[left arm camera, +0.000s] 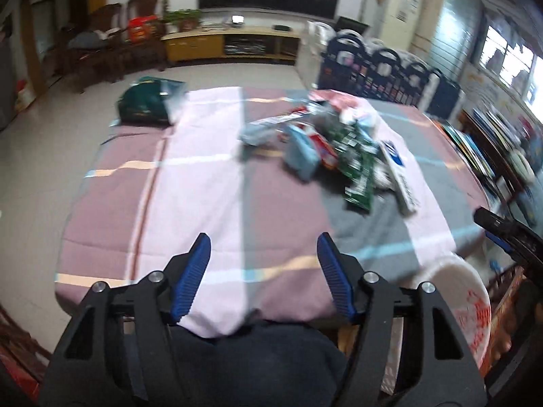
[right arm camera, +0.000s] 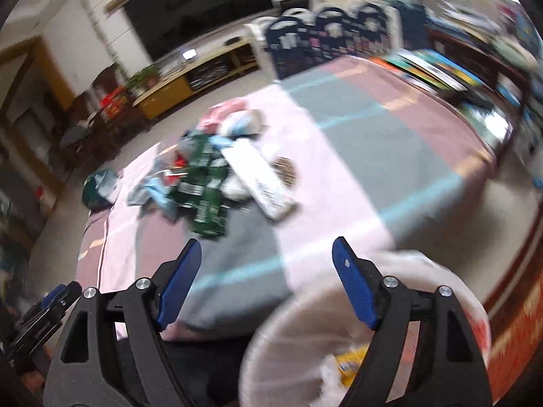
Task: Collect trash
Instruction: 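Grasp the white ointment box with the right gripper while the left grasps a green wrapper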
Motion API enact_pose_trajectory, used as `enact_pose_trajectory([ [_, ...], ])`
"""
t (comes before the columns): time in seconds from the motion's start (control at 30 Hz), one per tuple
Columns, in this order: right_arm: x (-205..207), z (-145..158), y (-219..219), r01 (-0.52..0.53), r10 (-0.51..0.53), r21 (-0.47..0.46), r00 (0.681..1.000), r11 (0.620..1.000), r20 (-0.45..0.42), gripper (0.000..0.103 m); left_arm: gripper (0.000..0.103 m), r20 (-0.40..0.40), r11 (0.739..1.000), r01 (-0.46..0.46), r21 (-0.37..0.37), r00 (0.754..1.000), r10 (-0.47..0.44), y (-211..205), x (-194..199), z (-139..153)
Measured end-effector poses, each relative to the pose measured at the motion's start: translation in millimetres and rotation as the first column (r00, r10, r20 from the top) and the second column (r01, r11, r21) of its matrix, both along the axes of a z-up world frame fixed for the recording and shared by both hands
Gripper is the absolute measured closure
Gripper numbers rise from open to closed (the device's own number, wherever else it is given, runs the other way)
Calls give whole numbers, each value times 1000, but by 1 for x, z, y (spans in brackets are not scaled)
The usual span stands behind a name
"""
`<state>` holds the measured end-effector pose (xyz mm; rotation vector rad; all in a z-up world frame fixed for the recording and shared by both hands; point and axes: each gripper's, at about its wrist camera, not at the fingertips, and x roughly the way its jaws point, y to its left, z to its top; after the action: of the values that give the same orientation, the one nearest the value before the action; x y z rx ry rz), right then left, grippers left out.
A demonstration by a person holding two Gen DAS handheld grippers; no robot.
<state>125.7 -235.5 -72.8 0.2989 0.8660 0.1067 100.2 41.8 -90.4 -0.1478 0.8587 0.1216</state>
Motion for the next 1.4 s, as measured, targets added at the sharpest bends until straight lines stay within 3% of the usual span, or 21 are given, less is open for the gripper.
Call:
enact_pose_trajectory([
  [0.17,89,-10,67,-69,69,33,997,997,-13,26,36,-16,996,-87,-31,996,87,49,3,-6],
  [0.27,139,-23,91,-38,38,4,997,999,-71,34,36,-50,992,-120,-45,992,118,67,4,-19],
  [0.37,175,-51,106,-15,11,-20,984,1000,-178,60,36,-70,989,-137,-63,989,133,76,1,-29],
  [0.4,181,-58,108,-20,19,-2,980,1000,-196,75,36,-74,987,-145,-67,987,140,80,1,-32],
  [0.5,172,-61,116,-46,49,21,985,999,-168,80,36,-78,982,-169,-81,984,163,88,0,-38],
  [0.53,162,-59,119,-75,79,34,984,997,-161,89,36,-78,979,-184,-86,981,177,92,0,-39],
  [0.67,123,-56,138,-167,185,120,970,979,-159,89,36,-82,966,-235,-108,970,227,103,-4,-42],
  [0.8,93,-57,167,-313,350,214,923,925,-162,88,36,-101,958,-261,-116,963,250,108,-5,-46],
  [0.87,83,-56,180,-384,427,239,888,892,-168,78,35,-107,958,-261,-119,963,249,108,-5,-46],
  [0.93,78,-53,185,-450,504,286,850,846,-151,48,34,-106,959,-259,-117,963,247,107,-4,-46],
  [0.97,75,-49,183,-471,523,291,842,833,-133,45,33,-106,960,-257,-113,964,246,106,-4,-46],
  [1.0,75,-44,176,-469,512,266,851,842,-119,42,31,-107,960,-257,-110,964,245,107,-3,-46],
  [1.07,77,-33,150,-399,417,168,905,901,-87,42,30,-117,961,-253,-115,964,240,107,-2,-49],
  [1.13,88,-29,113,-246,249,42,966,968,-76,42,30,-144,962,-238,-136,965,219,105,2,-55],
  [1.17,94,-30,97,-175,174,-10,981,984,-85,42,29,-156,962,-231,-148,966,207,103,3,-58],
  [1.27,116,-42,43,4,-15,-115,995,993,-101,42,25,-174,961,-208,-184,969,176,97,10,-61],
  [1.3,121,-48,30,31,-46,-134,993,991,-111,42,20,-173,961,-196,-194,971,163,93,13,-60],
  [1.4,138,-72,6,47,-71,-153,985,987,-157,42,18,-171,967,-165,-191,976,133,81,27,-57],
])
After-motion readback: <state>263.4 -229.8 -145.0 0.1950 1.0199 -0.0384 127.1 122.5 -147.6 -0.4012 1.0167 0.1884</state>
